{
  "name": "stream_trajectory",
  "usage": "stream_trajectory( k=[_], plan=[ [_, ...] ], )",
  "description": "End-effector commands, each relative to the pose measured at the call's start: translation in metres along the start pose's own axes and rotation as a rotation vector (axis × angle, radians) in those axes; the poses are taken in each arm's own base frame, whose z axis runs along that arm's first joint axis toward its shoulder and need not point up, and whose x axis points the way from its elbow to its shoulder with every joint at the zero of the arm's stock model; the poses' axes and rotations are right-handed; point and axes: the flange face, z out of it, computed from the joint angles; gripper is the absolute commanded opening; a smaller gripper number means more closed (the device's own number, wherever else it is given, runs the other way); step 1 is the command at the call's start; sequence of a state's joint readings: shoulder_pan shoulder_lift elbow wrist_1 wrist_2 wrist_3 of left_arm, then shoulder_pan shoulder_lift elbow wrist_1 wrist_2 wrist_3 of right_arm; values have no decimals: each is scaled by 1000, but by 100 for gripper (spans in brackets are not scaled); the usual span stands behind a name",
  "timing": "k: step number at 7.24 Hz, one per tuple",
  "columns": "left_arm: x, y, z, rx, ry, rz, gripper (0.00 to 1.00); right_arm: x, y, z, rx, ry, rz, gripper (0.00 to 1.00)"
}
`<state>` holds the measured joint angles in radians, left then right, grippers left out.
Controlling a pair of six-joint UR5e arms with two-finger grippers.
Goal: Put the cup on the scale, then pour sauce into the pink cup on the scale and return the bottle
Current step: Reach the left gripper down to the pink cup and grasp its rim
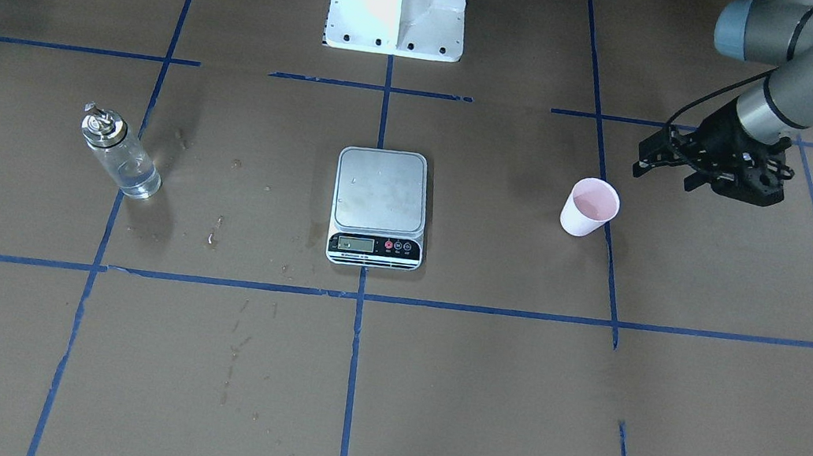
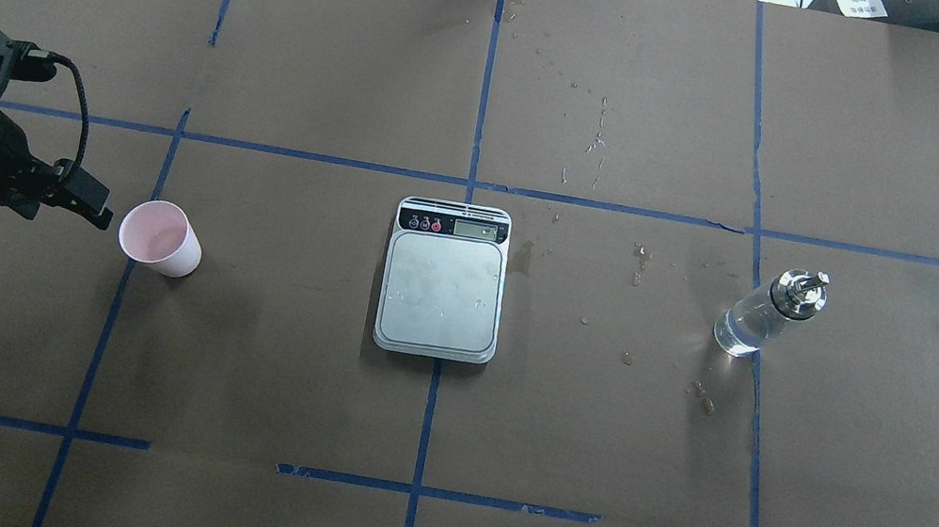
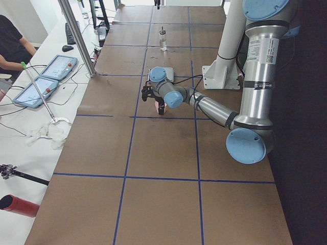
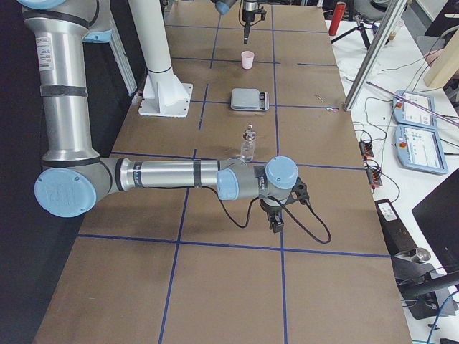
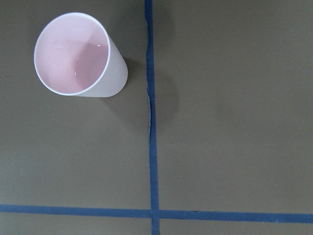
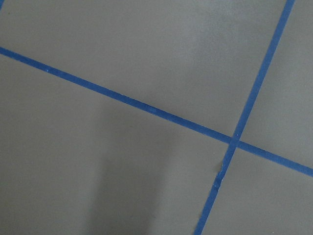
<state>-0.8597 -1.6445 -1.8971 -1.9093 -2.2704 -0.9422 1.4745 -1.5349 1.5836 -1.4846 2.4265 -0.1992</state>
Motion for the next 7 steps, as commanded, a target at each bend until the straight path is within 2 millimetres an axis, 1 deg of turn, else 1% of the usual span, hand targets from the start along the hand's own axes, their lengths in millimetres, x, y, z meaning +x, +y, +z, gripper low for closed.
stream_trajectory(
  k=[1,3,4,5,6,7],
  plan=[
    [11,-15,27,-14,-20,-6,96,-1,-1,-1,7,-5,-6,100],
    [18,-10,42,-40,-24,5,96,-2,-2,-1,9,-5,-8,100],
    [23,-11,51,-53,-26,13,89,-1,-1,0,7,-5,-1,100],
    [24,-11,56,-58,-28,16,75,-3,-1,-1,10,-18,5,100],
    [29,-13,55,-54,-24,27,23,-6,-2,-1,16,-49,16,100],
    [28,-14,56,-51,-29,25,0,-7,-2,-1,17,-55,19,100]
  ],
)
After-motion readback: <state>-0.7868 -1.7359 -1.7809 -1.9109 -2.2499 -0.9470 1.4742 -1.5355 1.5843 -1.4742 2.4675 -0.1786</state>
